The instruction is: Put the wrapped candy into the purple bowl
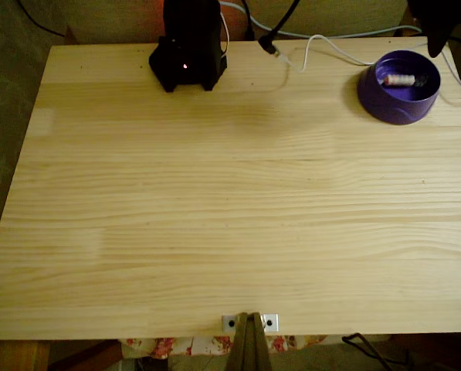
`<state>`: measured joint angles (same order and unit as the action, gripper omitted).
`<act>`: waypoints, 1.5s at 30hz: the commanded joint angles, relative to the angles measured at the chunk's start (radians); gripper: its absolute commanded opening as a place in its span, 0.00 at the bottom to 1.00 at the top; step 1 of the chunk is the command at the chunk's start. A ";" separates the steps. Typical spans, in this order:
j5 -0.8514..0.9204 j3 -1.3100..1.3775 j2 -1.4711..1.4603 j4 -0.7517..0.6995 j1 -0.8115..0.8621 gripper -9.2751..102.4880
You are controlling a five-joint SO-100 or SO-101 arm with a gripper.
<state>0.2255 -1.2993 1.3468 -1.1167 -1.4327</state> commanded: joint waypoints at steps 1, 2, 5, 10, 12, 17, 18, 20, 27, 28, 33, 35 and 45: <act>-0.005 0.092 0.057 -0.002 0.012 0.23; -0.006 0.092 0.067 -0.003 0.018 0.20; 0.002 0.095 0.110 -0.009 0.046 0.09; -0.060 0.094 0.186 -0.011 0.146 0.09; -0.044 0.077 0.198 -0.018 0.189 0.09; -0.012 -0.054 0.284 -0.009 0.310 0.09; 0.000 -0.084 0.307 0.000 0.336 0.09; -0.028 -0.133 0.360 0.012 0.397 0.09; -0.198 -0.353 0.592 0.041 0.658 0.08; -0.218 -0.388 0.626 0.043 0.695 0.08; -0.284 -0.561 0.793 0.032 0.847 0.08; -0.325 -0.617 0.862 0.034 0.916 0.08; -0.377 -0.936 1.203 0.109 1.282 0.08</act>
<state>-0.1335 -2.1829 2.4099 -1.0462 -0.2623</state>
